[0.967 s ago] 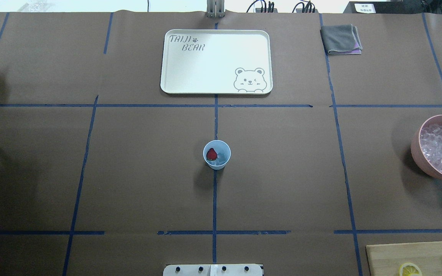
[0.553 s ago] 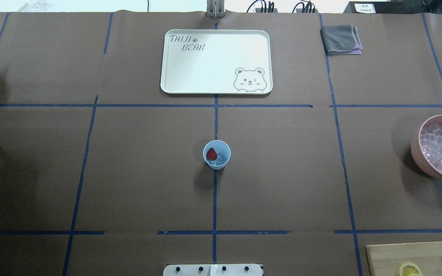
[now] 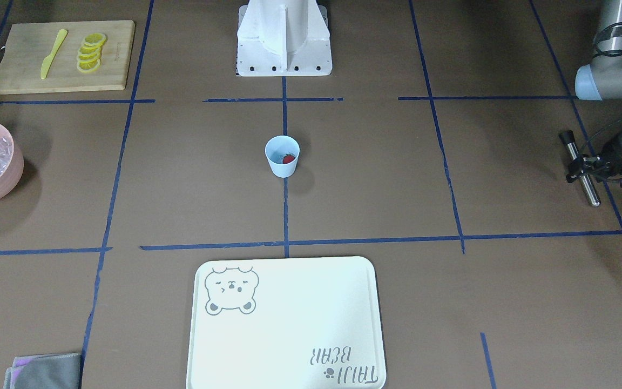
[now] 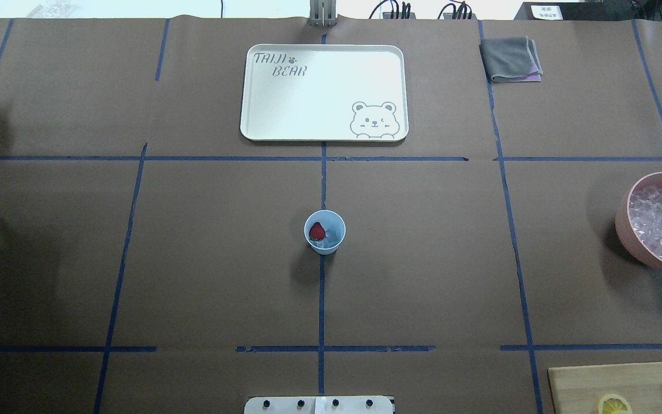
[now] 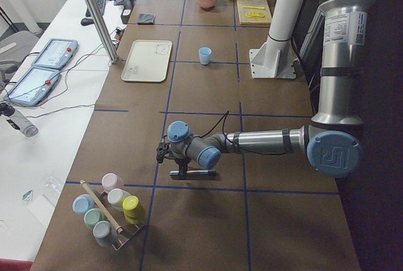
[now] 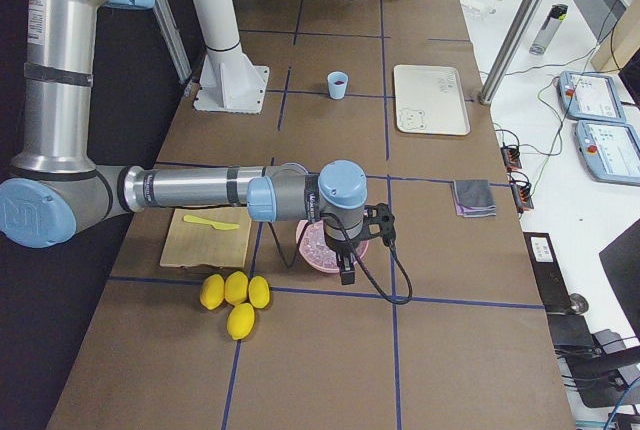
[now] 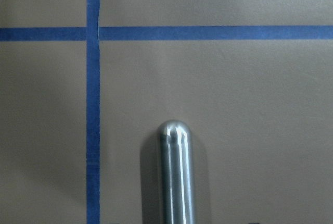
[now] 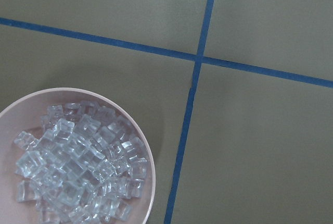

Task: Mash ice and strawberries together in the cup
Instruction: 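Lower the left gripper onto the steel muddler and grasp it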

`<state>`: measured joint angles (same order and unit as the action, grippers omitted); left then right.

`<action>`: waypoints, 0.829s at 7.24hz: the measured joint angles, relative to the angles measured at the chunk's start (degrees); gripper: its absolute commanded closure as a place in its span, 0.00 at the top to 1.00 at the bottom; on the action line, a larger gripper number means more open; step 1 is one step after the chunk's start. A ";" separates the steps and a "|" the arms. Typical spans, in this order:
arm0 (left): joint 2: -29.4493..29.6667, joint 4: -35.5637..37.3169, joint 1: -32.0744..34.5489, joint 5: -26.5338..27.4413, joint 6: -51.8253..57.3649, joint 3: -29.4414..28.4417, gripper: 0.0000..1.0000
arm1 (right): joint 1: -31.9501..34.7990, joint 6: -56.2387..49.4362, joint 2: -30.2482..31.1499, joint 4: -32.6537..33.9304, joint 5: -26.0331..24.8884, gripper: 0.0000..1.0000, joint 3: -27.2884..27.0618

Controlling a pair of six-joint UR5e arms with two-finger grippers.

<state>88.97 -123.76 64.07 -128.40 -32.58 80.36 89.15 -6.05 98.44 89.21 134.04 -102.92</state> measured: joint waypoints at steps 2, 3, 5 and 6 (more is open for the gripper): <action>0.05 -0.10 -0.07 0.16 0.09 -0.62 0.49 | -0.02 0.02 0.00 0.00 0.00 0.99 -0.05; 0.06 -0.13 -0.08 0.20 0.25 -0.80 0.19 | -0.02 0.04 0.00 0.00 -0.01 0.99 -0.07; 0.21 -0.18 -0.08 0.14 0.39 -0.82 0.00 | 0.00 0.07 0.00 0.00 0.01 0.99 -0.09; 0.50 -0.18 -0.09 0.00 0.46 -0.59 0.00 | 0.00 0.07 0.00 0.00 0.05 0.99 -0.09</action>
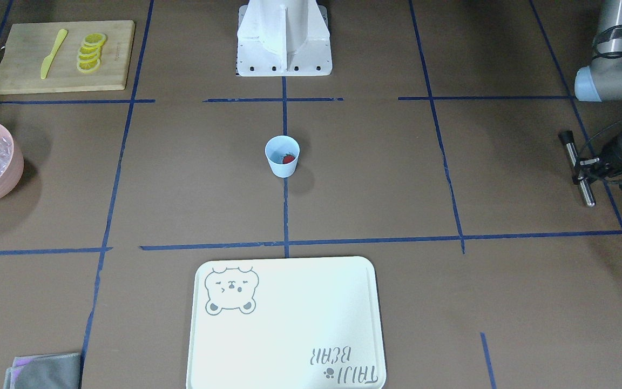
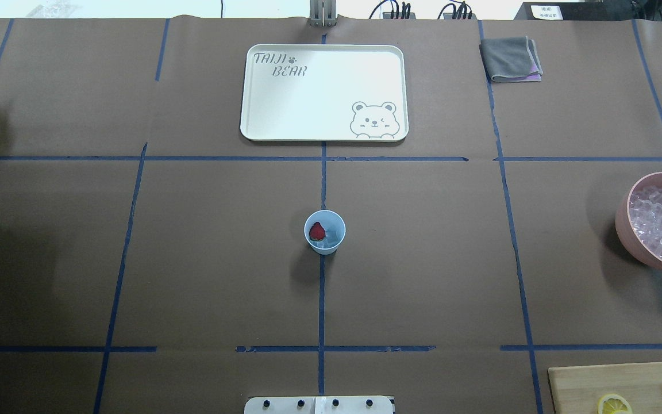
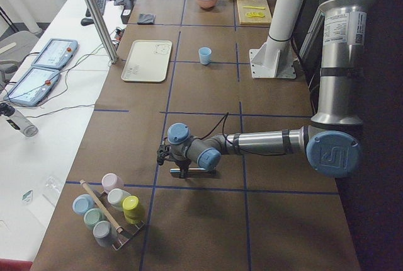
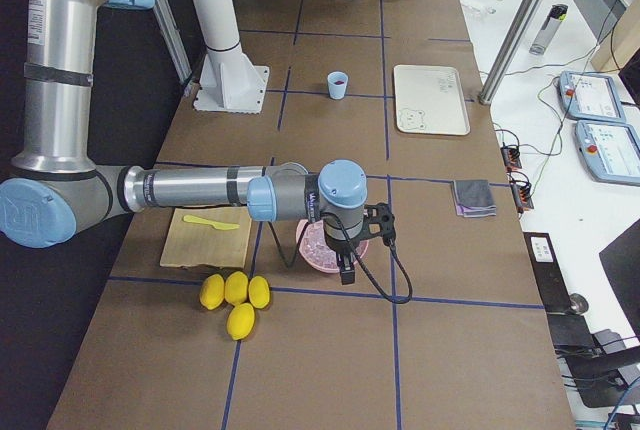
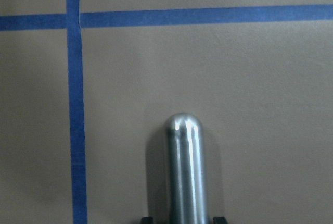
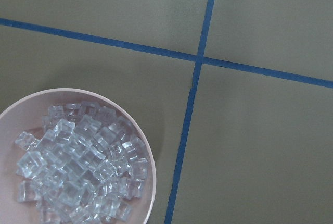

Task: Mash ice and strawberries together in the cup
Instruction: 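Lower the left gripper onto the steel muddler and grasp it, then lift the muddler upright and carry it over the cup with the left gripper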

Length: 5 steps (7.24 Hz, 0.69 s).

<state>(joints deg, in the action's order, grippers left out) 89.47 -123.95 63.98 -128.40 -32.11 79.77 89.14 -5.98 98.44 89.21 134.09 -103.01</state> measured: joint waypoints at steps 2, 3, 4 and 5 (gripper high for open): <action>2.04 0.11 0.01 -0.01 0.19 2.83 0.00 | -0.02 0.02 -0.02 0.00 0.03 0.99 -0.03; 3.76 -0.91 0.05 0.02 1.48 5.13 0.01 | -0.02 0.08 -0.05 0.00 0.03 0.99 -0.06; 5.99 -3.45 0.08 0.03 6.02 6.85 0.01 | -0.02 0.13 -0.07 0.00 0.03 0.99 -0.06; 8.91 -6.41 0.08 0.08 11.35 7.73 0.02 | -0.02 0.16 -0.08 0.00 0.03 0.99 -0.04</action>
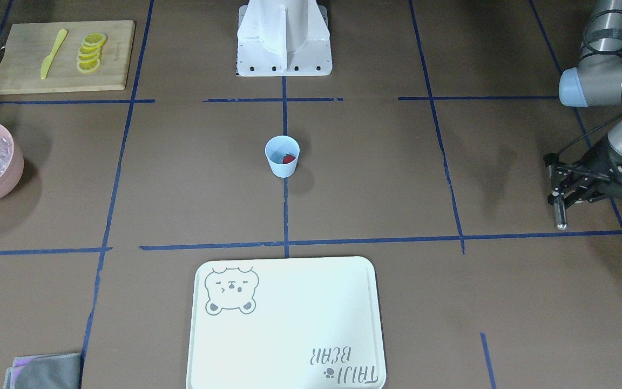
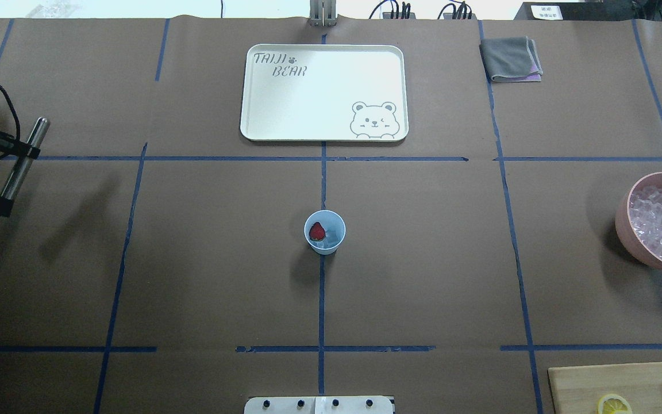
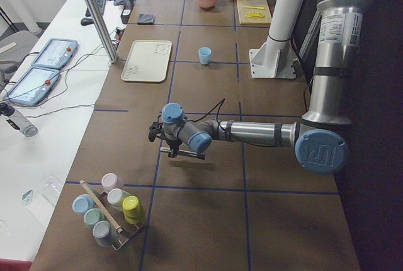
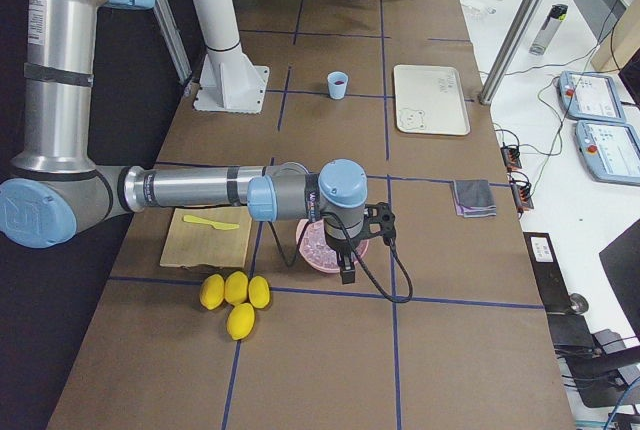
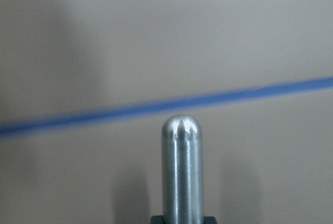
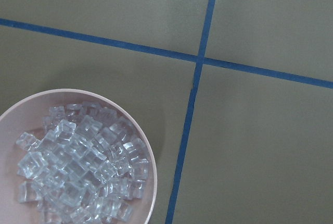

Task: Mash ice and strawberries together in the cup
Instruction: 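Lift the muddler upright and carry it over the cup with the left gripper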

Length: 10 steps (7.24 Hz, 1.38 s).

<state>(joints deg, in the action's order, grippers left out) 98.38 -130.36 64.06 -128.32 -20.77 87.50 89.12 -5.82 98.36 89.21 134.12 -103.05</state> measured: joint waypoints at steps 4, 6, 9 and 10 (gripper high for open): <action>11.58 -20.09 -0.36 0.24 -1.41 0.38 0.00 | 0.00 0.10 0.07 0.02 0.13 0.99 0.04; 18.15 -29.14 -2.40 0.23 -1.62 0.15 0.00 | 0.00 0.10 0.04 0.02 0.11 0.99 0.04; 23.30 -46.37 -11.43 5.79 -1.68 -1.46 0.00 | 0.00 0.10 -0.19 0.01 0.19 0.99 -0.02; 23.57 -51.99 -17.74 13.16 -1.66 -1.93 0.00 | 0.00 0.18 -0.15 0.00 0.30 0.99 -0.18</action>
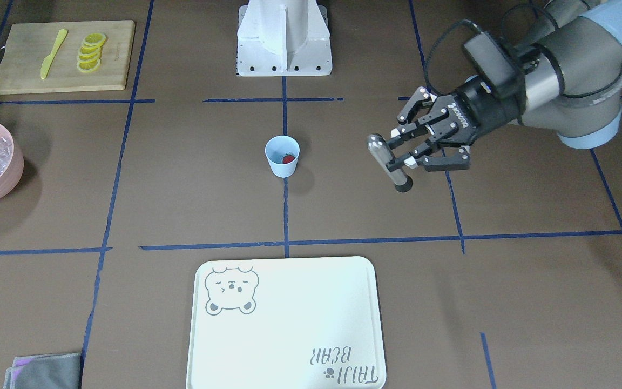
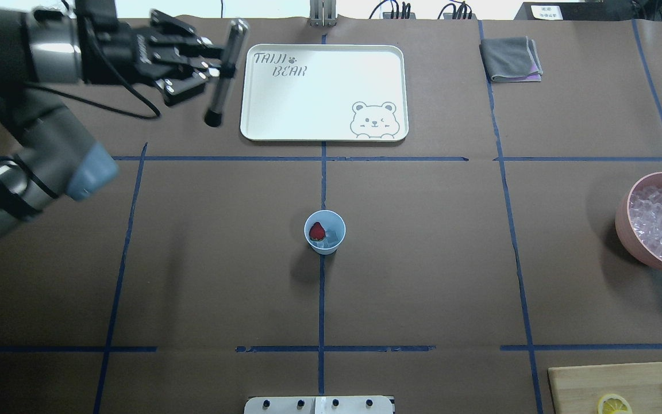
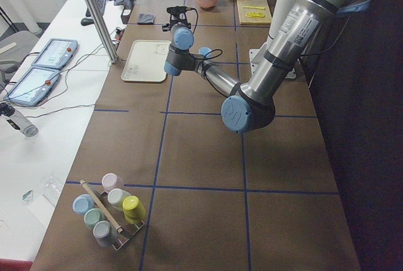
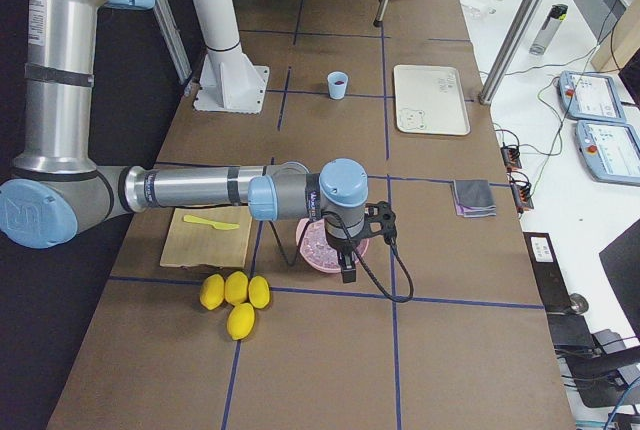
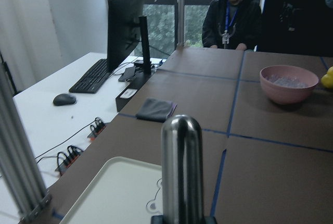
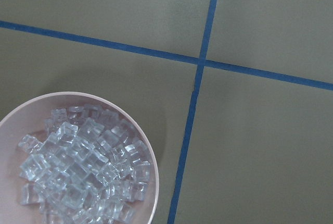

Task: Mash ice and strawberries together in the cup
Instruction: 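Lift the muddler upright and carry it over the cup with the left gripper, then press the muddler down into the cup onto the ice and strawberry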

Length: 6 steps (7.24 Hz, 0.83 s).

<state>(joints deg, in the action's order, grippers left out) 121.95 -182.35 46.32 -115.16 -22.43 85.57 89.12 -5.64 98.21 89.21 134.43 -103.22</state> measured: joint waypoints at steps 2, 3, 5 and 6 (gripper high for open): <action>0.69 -5.68 -10.02 10.97 1.56 -0.75 0.00 | 0.00 0.09 0.05 0.00 0.12 0.99 -0.19; 1.16 -6.57 -12.57 13.22 3.71 -1.15 0.00 | 0.00 0.10 0.08 0.00 0.13 0.99 -0.21; 1.54 -9.34 -15.67 16.95 5.64 -2.89 0.00 | 0.00 0.10 0.08 0.00 0.12 0.99 -0.18; 1.61 -11.49 -16.94 18.62 6.31 -4.45 0.00 | 0.00 0.10 0.06 0.00 0.08 0.99 -0.17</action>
<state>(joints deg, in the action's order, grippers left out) 123.56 -193.84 29.38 -96.54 -16.12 81.12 89.12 -5.54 98.27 89.21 134.51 -103.39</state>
